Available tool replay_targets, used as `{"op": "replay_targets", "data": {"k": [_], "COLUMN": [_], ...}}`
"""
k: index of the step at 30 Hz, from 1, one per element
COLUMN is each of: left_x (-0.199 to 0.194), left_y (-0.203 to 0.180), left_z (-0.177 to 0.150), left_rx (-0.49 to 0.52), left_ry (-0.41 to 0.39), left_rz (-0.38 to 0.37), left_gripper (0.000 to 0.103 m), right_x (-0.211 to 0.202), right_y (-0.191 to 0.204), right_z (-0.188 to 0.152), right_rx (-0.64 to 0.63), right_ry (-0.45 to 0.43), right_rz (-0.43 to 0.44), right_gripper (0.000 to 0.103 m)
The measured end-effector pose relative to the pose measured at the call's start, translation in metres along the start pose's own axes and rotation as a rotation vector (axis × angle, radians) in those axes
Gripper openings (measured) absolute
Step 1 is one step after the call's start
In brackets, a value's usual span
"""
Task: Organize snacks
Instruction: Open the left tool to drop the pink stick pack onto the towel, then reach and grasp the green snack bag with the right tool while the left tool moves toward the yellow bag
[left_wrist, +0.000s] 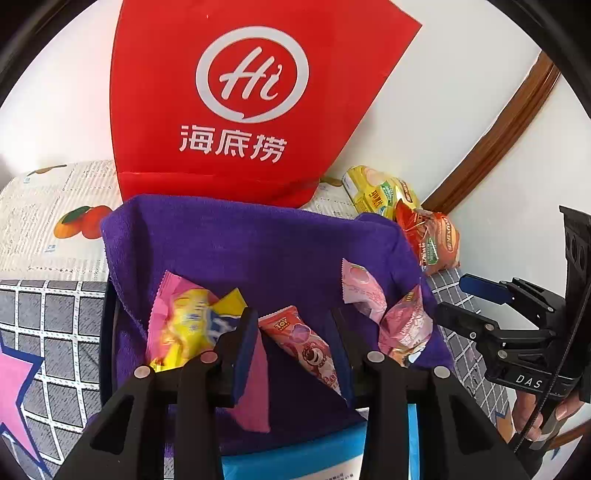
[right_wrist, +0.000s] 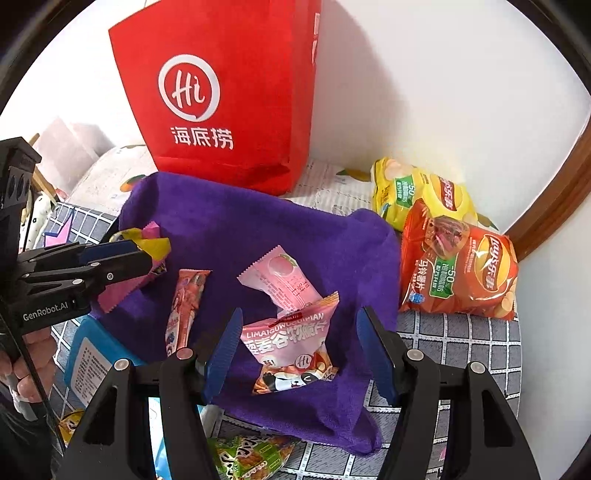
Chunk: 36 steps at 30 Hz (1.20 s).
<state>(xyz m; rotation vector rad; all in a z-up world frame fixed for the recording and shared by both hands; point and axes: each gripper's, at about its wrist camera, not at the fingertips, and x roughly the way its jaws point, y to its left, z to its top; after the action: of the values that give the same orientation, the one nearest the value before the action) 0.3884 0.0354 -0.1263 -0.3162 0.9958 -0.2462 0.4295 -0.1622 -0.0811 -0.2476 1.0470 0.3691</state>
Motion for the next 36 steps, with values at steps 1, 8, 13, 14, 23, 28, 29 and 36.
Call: {"op": "replay_targets", "data": {"k": [1, 8, 13, 14, 23, 28, 29, 36], "left_x": [-0.003, -0.028, -0.04, -0.042, -0.062, -0.071, -0.072, -0.078], "left_y": [0.0, -0.011, -0.017, -0.018, -0.035, -0.038, -0.038, -0.037], "left_z": [0.001, 0.004, 0.004, 0.004, -0.002, -0.002, -0.002, -0.001], "left_rx": [0.002, 0.044, 0.053, 0.053, 0.088, 0.094, 0.096, 0.091], "left_ry": [-0.003, -0.021, -0.026, -0.027, -0.037, -0.033, -0.036, -0.038], "left_rz": [-0.002, 0.003, -0.023, -0.025, -0.054, -0.079, -0.081, -0.081], "left_gripper": [0.04, 0.047, 0.048, 0.049, 0.05, 0.05, 0.051, 0.051], "right_x": [-0.004, -0.04, -0.058, -0.057, -0.038, -0.019, -0.013, 0.011], "right_y": [0.001, 0.007, -0.002, -0.004, 0.01, 0.018, 0.016, 0.006], "right_z": [0.0, -0.011, -0.063, -0.076, -0.148, -0.149, -0.148, -0.152], "right_rx": [0.005, 0.05, 0.131, 0.156, 0.323, 0.325, 0.339, 0.405], "right_ry": [-0.007, -0.085, -0.128, -0.122, -0.088, -0.076, -0.069, -0.064], "right_rz": [-0.004, 0.006, -0.005, -0.002, 0.071, 0.026, 0.029, 0.08], "right_gripper": [0.064, 0.064, 0.057, 0.055, 0.049, 0.049, 0.049, 0.046]}}
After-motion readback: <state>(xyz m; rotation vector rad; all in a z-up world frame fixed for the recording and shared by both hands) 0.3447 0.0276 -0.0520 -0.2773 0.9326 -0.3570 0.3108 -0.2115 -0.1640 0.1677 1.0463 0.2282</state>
